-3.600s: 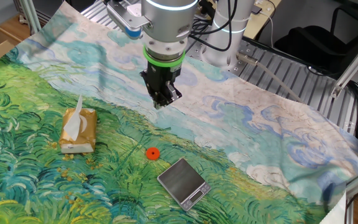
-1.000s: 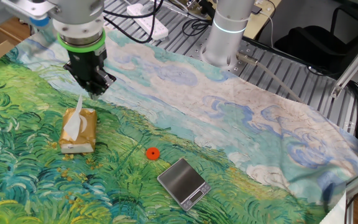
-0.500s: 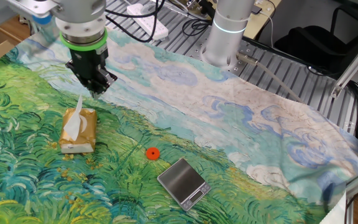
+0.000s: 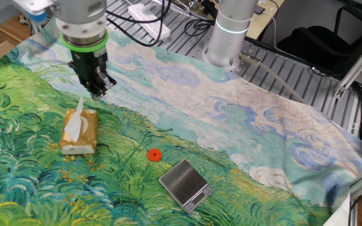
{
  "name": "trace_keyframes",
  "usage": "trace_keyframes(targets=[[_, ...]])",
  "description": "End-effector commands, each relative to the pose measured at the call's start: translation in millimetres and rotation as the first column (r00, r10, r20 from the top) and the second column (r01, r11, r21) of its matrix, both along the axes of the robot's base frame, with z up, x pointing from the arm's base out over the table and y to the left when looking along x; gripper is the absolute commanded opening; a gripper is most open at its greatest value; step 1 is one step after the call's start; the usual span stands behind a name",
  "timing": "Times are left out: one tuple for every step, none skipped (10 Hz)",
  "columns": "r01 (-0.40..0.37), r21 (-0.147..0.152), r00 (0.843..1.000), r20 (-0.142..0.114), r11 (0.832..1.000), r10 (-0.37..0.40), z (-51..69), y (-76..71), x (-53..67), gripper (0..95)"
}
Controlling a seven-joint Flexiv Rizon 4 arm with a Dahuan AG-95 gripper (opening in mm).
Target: Pull out a napkin
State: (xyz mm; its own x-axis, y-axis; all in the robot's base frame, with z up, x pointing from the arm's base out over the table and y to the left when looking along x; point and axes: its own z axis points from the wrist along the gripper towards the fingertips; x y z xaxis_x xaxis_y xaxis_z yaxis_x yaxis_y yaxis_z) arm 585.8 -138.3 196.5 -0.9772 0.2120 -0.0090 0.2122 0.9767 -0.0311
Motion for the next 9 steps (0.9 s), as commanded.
trace_keyframes(targets=[[0.038,0.003,0.999,-0.003,0.999,-0.037,-2.4,0.7,3.8,0.0],[0.044,0.003,0.999,-0.003,0.999,-0.044,-2.4,0.7,3.9,0.0],[0.046,0.003,0.999,-0.005,0.999,-0.046,-2.5,0.8,3.9,0.0],[0.048,0.003,0.999,-0.007,0.999,-0.048,-2.5,0.8,3.9,0.0],[0.058,0.003,0.998,-0.007,0.998,-0.058,-2.5,0.8,3.9,0.0],[0.066,0.003,0.998,-0.007,0.998,-0.066,-2.5,0.8,3.9,0.0],[0.078,0.004,0.997,-0.005,0.997,-0.078,-2.5,0.8,3.9,0.0],[0.088,0.004,0.996,-0.005,0.996,-0.088,-2.5,0.8,3.9,0.0],[0.097,0.004,0.995,-0.006,0.995,-0.097,-2.5,0.8,3.9,0.0]])
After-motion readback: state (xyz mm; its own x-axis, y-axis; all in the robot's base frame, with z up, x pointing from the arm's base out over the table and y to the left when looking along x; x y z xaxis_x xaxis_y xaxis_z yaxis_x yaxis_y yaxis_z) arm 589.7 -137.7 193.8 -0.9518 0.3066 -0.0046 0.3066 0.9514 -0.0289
